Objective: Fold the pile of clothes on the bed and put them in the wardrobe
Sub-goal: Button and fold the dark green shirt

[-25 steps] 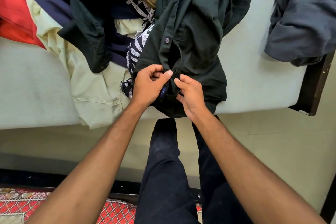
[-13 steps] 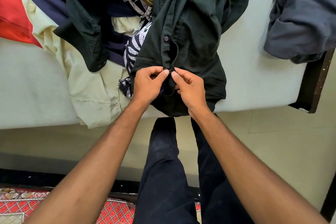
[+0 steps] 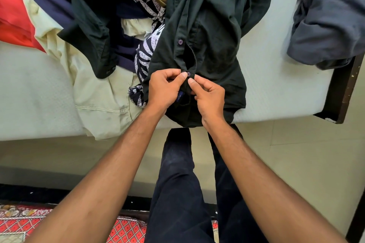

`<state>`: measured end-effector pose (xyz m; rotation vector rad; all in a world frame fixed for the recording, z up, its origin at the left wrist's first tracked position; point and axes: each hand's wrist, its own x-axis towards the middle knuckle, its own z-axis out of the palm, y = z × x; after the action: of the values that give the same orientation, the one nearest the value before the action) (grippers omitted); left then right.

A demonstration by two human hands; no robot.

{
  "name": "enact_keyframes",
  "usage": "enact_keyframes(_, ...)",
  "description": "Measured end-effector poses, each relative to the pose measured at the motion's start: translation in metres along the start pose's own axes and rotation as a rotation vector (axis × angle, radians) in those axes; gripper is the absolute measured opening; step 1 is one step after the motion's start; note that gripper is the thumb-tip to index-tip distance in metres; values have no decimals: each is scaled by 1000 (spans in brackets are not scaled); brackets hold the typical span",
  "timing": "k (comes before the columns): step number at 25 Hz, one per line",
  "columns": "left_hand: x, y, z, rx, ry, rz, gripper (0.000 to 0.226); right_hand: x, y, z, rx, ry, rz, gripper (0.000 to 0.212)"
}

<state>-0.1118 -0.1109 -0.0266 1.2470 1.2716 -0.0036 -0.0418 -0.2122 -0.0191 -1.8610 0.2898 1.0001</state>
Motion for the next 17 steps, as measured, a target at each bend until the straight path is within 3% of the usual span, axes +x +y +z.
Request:
enact_keyframes(8, 3, 4, -1, 264, 9, 170, 15, 2, 0, -1, -9, -5, -26, 29)
enact_keyframes(12, 6, 2, -2, 64, -38, 23, 15, 9, 1, -3, 21, -40, 12, 22)
enact_keyframes(17, 2, -1, 2, -55, -60, -50, 11, 13, 2, -9, 234, -114, 90, 21)
